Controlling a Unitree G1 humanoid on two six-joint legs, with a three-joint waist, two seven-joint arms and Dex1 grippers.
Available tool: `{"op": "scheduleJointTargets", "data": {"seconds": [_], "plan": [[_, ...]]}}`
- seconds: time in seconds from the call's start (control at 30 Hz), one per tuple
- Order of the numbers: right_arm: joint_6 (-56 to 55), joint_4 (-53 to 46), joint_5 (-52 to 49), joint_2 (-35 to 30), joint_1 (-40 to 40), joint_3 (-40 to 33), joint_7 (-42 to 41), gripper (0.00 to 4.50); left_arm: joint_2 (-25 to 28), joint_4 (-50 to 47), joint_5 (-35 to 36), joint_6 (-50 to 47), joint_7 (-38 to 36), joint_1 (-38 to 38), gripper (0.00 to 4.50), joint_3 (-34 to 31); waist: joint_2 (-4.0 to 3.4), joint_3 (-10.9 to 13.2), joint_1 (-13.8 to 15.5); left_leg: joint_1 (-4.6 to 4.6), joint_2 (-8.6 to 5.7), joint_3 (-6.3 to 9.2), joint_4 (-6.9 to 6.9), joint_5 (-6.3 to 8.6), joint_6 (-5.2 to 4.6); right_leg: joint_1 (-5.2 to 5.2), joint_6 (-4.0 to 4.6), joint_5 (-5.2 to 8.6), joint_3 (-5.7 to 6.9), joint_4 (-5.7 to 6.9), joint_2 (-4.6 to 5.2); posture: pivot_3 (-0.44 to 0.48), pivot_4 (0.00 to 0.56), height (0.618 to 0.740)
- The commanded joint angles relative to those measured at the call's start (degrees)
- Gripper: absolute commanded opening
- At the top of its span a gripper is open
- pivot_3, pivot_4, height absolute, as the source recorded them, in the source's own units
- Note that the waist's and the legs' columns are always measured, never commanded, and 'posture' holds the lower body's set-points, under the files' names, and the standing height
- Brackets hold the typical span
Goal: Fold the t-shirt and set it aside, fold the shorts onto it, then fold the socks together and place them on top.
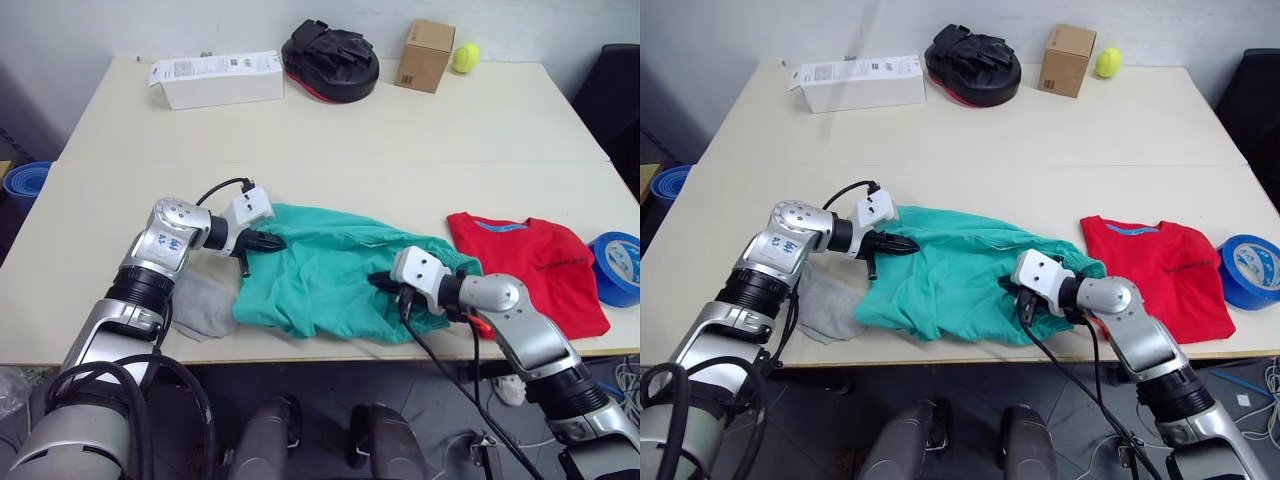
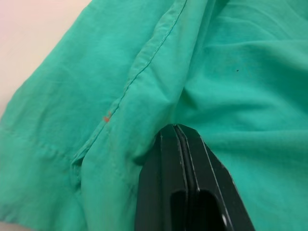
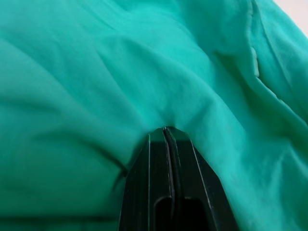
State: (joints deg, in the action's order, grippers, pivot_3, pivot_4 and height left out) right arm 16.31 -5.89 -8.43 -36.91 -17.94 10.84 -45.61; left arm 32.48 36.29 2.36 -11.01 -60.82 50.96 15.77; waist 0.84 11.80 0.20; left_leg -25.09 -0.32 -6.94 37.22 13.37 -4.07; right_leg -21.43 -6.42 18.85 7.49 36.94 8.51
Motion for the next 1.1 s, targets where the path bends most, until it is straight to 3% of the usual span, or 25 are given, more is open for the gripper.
{"op": "scheduleJointTargets", "data": {"seconds": [0.03,0.33,0.47,0.67,0.87,1.0,1.1], "plan": [[2.1,0.7,-1.5,-3.1,1.9,-7.2,0.8,0.03,-0.9,3.5,-1.7,1.9,3.2,0.9,0.01,-1.7,0.0,0.0,0.1,-0.01,0.0,0.0,0.02,0.0,0.0,0.01,0.0,0.0,0.0,-0.02,0.0,0.0,0.15,0.74],[-0.5,6.3,-2.7,-9.1,3.1,-16.7,-0.3,0.03,-2.6,4.3,-0.7,1.9,4.0,2.2,0.01,-5.0,0.0,0.0,0.0,-0.02,-0.02,-0.02,-0.02,0.0,-0.02,-0.02,0.0,0.0,0.03,-0.02,0.0,0.0,0.15,0.74],[3.5,-0.5,-9.1,-7.0,0.3,-18.0,-2.5,0.03,-3.2,2.0,0.2,0.8,3.2,1.7,0.01,-5.7,0.0,0.0,-0.2,-0.04,-0.02,-0.03,-0.02,-0.01,-0.03,-0.04,0.0,0.0,0.04,-0.01,-0.02,0.0,0.15,0.74],[10.5,-14.5,-13.9,-2.6,-0.7,-11.4,-2.3,0.03,-5.3,-3.5,3.1,-1.4,2.9,2.2,0.01,-7.7,0.01,0.0,-0.3,-0.07,0.03,0.06,-0.05,0.01,0.0,-0.07,0.0,0.0,0.07,0.01,-0.04,0.0,0.15,0.74],[8.5,-11.0,-4.6,0.2,-0.9,-2.4,1.9,0.03,-7.3,-10.0,10.5,-12.2,0.7,4.9,0.01,-11.8,0.01,0.0,0.0,-0.17,-0.02,0.07,0.0,0.01,-0.04,-0.06,-0.05,-0.03,0.11,-0.01,-0.03,0.0,0.15,0.74],[7.6,-9.9,-2.8,0.9,-0.7,-0.3,1.6,0.03,-5.7,-19.6,12.1,-18.3,-5.7,1.0,0.01,-7.2,0.0,0.0,-0.3,-0.2,-0.02,0.01,-0.03,0.0,-0.05,-0.05,-0.05,-0.03,0.08,0.02,-0.09,0.0,0.15,0.74],[7.6,-10.5,-2.3,1.5,0.0,0.7,1.2,0.03,-4.2,-22.9,8.7,-17.7,-7.9,-2.6,0.01,-1.5,-0.01,0.0,-0.4,-0.04,-0.01,0.0,-0.09,-0.02,-0.01,-0.03,-0.05,-0.02,0.04,0.04,-0.13,0.0,0.15,0.74]]}}
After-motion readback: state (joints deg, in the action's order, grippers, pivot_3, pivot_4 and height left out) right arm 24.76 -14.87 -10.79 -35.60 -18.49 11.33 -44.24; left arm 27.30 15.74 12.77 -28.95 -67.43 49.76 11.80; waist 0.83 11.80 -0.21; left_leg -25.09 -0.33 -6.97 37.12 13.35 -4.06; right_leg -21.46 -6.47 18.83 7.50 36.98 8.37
